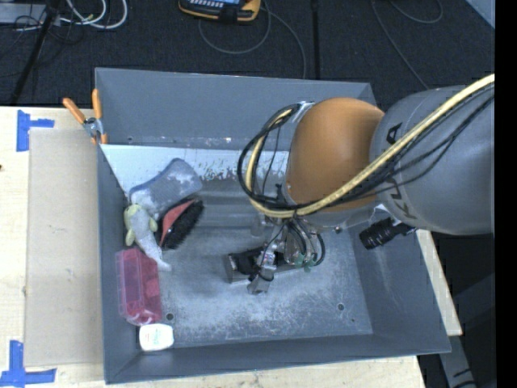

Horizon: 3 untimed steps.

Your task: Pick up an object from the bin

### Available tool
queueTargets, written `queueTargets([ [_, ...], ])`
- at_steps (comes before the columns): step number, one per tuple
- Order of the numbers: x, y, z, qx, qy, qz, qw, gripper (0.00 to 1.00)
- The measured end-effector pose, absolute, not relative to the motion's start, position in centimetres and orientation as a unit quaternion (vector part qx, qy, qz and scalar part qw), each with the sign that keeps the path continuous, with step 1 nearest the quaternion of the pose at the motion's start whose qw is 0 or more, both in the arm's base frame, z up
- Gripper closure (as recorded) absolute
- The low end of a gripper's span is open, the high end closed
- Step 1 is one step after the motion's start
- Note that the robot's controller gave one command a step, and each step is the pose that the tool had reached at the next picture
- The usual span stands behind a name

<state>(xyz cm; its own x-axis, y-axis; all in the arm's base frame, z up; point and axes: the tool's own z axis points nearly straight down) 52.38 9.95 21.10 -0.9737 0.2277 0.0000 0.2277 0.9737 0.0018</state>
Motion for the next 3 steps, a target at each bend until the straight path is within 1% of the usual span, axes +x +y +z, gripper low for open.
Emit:
queueTargets([
  [1,52.8,8.9,16.9,0.052,0.999,0.001,0.002,0.00],
  [2,52.2,8.6,13.7,0.020,1.000,0.000,-0.003,0.00],
  [3,55.5,4.9,8.0,-0.137,0.990,0.006,0.016,1.00],
])
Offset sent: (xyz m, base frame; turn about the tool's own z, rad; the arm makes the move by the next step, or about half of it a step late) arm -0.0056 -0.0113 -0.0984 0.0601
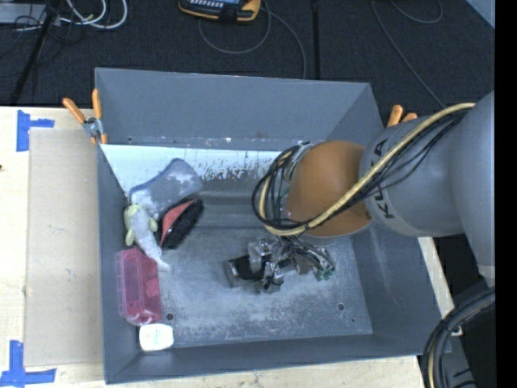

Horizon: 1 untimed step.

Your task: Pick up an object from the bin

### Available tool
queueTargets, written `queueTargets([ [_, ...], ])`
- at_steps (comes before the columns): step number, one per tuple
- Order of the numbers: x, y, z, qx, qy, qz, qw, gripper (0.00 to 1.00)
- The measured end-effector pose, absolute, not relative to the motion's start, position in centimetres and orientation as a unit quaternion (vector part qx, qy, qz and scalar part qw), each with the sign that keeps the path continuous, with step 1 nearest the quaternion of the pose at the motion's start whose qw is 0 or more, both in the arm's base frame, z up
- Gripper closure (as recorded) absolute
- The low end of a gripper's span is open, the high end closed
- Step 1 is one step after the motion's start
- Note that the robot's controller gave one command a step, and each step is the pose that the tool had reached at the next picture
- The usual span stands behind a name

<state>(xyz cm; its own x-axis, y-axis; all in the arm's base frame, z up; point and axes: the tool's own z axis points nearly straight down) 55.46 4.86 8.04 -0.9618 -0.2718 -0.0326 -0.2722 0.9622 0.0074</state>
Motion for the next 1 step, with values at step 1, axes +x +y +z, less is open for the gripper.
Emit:
queueTargets([
  [1,55.49,4.82,7.89,-0.137,0.990,0.006,0.016,1.00],
])
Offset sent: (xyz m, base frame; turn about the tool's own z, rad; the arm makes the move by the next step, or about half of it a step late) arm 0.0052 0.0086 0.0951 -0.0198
